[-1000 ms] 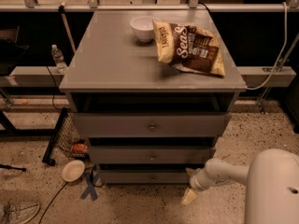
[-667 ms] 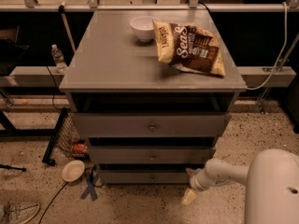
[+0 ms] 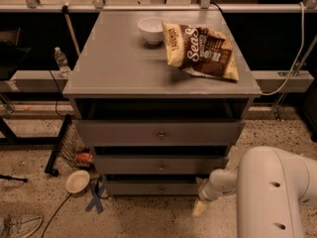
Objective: Open bottom drawer
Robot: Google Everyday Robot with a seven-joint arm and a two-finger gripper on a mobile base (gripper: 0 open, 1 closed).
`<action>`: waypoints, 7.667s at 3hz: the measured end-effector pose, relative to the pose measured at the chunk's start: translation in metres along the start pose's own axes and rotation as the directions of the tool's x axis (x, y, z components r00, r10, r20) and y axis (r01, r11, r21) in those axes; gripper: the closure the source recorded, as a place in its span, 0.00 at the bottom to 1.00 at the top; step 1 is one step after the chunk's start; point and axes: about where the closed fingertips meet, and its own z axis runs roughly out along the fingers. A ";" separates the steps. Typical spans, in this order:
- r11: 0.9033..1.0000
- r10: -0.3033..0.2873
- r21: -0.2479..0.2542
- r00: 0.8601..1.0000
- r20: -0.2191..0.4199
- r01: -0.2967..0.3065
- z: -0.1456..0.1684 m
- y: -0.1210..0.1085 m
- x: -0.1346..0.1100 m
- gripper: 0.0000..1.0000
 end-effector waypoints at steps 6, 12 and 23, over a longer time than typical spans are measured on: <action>0.966 -0.248 0.100 0.961 0.122 0.237 0.069 -0.048 -0.007 0.00; 0.968 -0.246 0.086 0.960 0.131 0.236 0.069 -0.040 -0.012 1.00; 0.980 -0.198 0.025 0.963 0.182 0.197 0.061 0.047 -0.001 1.00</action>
Offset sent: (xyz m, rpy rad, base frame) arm 0.0182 -0.0012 -0.0216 -0.0527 -0.1536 0.1325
